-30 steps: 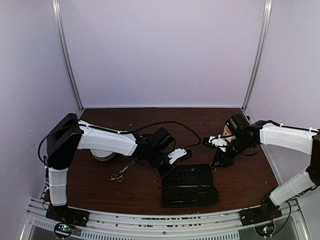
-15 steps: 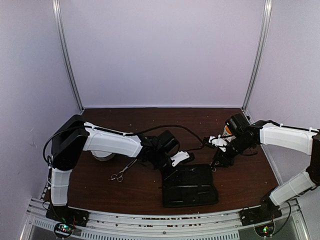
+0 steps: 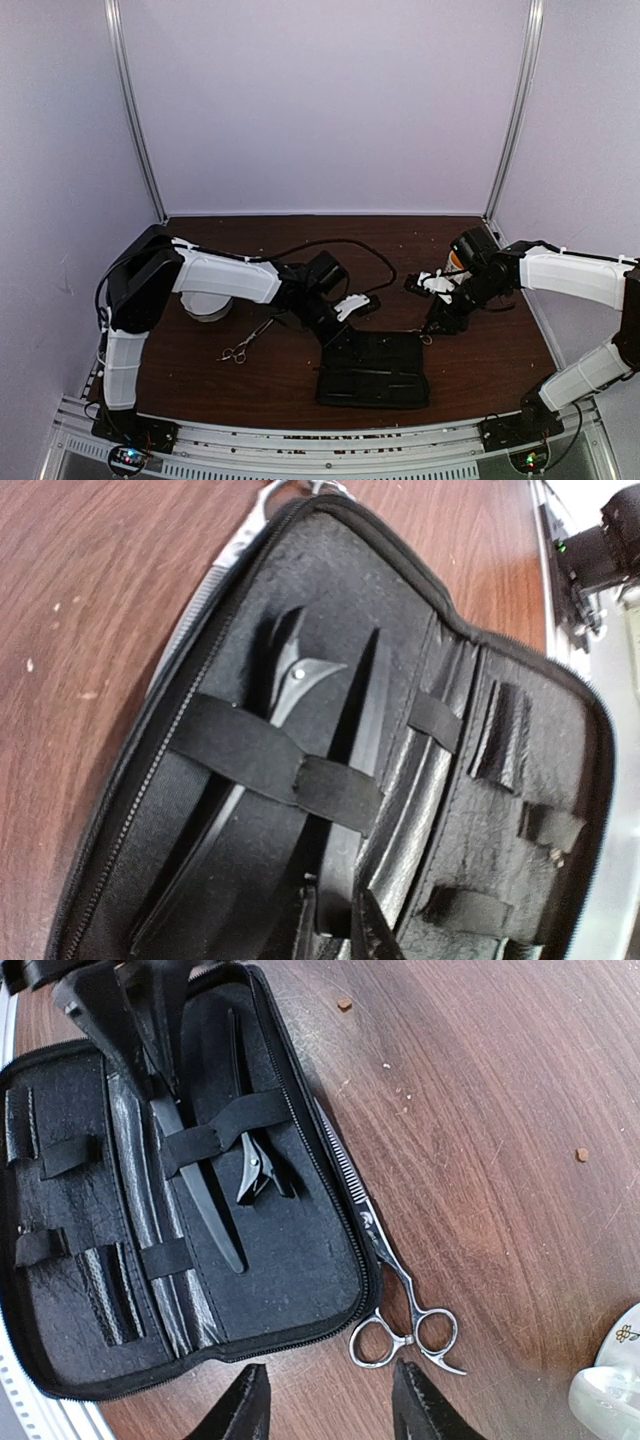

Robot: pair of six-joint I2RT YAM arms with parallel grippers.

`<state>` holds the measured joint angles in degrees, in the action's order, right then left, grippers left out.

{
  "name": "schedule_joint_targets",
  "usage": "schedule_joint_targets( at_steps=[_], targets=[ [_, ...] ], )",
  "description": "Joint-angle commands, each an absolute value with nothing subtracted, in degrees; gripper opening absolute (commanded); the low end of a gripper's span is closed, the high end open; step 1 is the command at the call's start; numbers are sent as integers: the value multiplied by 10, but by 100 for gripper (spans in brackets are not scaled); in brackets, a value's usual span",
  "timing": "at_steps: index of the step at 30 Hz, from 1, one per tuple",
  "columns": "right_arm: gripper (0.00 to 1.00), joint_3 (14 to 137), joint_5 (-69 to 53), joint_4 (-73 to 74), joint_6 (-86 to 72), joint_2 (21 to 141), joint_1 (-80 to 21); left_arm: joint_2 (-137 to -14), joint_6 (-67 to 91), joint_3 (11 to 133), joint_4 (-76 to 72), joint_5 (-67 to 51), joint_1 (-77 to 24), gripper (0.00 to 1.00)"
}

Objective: Sort the hair-cutting tools

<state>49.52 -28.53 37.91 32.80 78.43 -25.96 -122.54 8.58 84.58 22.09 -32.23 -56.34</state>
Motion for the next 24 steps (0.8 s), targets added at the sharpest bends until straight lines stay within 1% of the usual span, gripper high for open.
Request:
schedule_joint_targets(
  at_steps=[1, 5, 8, 11, 14, 18, 21, 24],
  targets=[
    [43, 492, -293, 378, 328, 789, -256, -1255, 125, 874, 219, -406, -548, 4],
    [43, 493, -294, 379, 328, 791, -256, -1291, 175, 899, 227, -456, -542, 3],
    [43, 492, -296, 379, 328, 791, -256, -1307, 214, 905, 227, -481, -537, 0],
    [43, 493, -298, 380, 327, 792, -256, -1312, 256, 905, 225, -486, -529, 0],
    [43, 493, -298, 380, 327, 793, -256, -1312, 289, 906, 252, -456, -522, 0],
    [43, 494, -299, 380, 325, 793, -256, -1310, 314, 918, 309, -408, -519, 13],
    [43, 495, -300, 380, 323, 793, -256, -1297, 330, 923, 326, -394, -519, 24],
    [43, 497, -302, 381, 321, 793, -256, -1276, 326, 932, 353, -362, -519, 25]
  ],
)
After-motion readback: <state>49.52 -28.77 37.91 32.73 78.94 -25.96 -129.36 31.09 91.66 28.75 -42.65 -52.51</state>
